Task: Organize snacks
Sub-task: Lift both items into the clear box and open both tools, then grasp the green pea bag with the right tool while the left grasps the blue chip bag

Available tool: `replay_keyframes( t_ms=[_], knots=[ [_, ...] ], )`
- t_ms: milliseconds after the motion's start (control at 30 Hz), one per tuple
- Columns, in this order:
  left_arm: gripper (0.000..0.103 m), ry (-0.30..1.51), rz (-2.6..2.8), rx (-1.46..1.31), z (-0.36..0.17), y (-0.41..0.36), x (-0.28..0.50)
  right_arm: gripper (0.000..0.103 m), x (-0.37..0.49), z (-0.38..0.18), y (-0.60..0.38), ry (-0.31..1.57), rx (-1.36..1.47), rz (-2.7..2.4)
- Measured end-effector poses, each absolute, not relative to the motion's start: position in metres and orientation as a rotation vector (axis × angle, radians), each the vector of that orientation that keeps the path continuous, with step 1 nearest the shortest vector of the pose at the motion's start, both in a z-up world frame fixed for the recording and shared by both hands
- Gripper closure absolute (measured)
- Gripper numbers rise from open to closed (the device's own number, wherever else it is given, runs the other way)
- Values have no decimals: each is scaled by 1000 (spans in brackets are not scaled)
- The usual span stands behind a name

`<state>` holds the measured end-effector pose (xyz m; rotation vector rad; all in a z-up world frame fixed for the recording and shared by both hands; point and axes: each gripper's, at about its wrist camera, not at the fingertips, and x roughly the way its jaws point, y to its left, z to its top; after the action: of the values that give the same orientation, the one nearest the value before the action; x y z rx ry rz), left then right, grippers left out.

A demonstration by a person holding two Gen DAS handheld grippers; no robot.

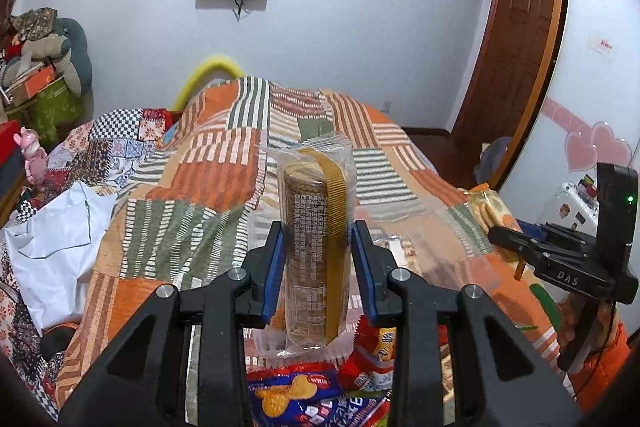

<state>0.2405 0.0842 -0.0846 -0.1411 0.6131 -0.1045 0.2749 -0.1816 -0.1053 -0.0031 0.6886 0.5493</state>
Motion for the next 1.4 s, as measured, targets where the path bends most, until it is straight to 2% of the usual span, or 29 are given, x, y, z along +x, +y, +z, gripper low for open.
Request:
replay_keyframes(
  t_ms=[533,633,700,733,1133,1233,1400],
  knots=[
    [70,762,-139,-97,-119,65,276,71,298,-133,-163,784,-37,579],
    [63,729,-96,-47,-114,58,269,69,298,-133,-164,792,-31,576],
    [52,713,-99,-54,-108,58,264,65,296,-130,-166,791,-19,578],
    [51,705,-101,-61,-106,59,262,64,294,-128,-168,783,-15,578],
    [46,694,-116,-76,-91,60,217,56,250,-96,-176,694,-40,586],
    [39,701,-124,-89,-92,59,201,53,235,-90,-179,674,-39,595],
    [36,716,-123,-94,-96,57,175,52,212,-86,-178,664,-39,618]
  ],
)
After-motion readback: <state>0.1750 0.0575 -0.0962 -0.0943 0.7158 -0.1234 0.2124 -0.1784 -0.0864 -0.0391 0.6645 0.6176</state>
